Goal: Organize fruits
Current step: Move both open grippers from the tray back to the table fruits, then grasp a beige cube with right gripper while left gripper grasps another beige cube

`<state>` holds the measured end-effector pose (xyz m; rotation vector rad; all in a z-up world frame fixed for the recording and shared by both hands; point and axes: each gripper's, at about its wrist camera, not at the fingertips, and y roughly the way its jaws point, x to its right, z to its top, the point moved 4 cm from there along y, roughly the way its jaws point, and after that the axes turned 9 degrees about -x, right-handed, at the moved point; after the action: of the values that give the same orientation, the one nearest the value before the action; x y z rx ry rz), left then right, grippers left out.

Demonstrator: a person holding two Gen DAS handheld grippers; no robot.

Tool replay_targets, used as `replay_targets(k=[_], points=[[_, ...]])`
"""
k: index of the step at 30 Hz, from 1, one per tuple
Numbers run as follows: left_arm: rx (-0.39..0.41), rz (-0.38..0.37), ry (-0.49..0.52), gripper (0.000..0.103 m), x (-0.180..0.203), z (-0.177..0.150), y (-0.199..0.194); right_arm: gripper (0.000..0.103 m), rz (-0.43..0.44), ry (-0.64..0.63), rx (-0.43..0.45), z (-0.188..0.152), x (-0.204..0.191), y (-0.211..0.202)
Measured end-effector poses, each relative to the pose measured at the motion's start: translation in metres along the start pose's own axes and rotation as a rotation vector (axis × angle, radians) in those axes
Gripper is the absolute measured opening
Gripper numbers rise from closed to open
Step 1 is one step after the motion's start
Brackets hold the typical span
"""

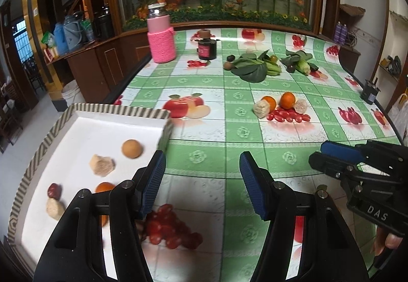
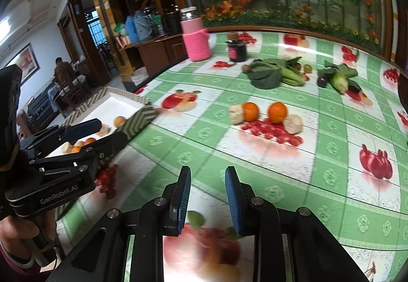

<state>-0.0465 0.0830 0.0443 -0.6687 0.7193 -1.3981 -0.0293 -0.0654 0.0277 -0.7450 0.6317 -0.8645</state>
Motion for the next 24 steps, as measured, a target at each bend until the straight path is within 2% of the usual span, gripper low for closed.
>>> replay_targets(k=[13, 20, 24], points=[[-0.073, -0.054, 0.02, 0.061, 0.03, 0.018, 0.037, 0.028, -0.066, 0.062, -0.053, 0.015, 0.063, 0.021], [-0.098, -0.091, 0.022, 0.061, 0.046, 0.036, 0.056, 0.033, -0.112, 0.069, -0.076, 0.033, 0.092, 0.034], [-0.123, -0.144, 0.032, 0.06, 0.057, 0.051, 0.073, 0.034, -0.132, 0.053, -0.093, 0.046, 0.104, 0.048]])
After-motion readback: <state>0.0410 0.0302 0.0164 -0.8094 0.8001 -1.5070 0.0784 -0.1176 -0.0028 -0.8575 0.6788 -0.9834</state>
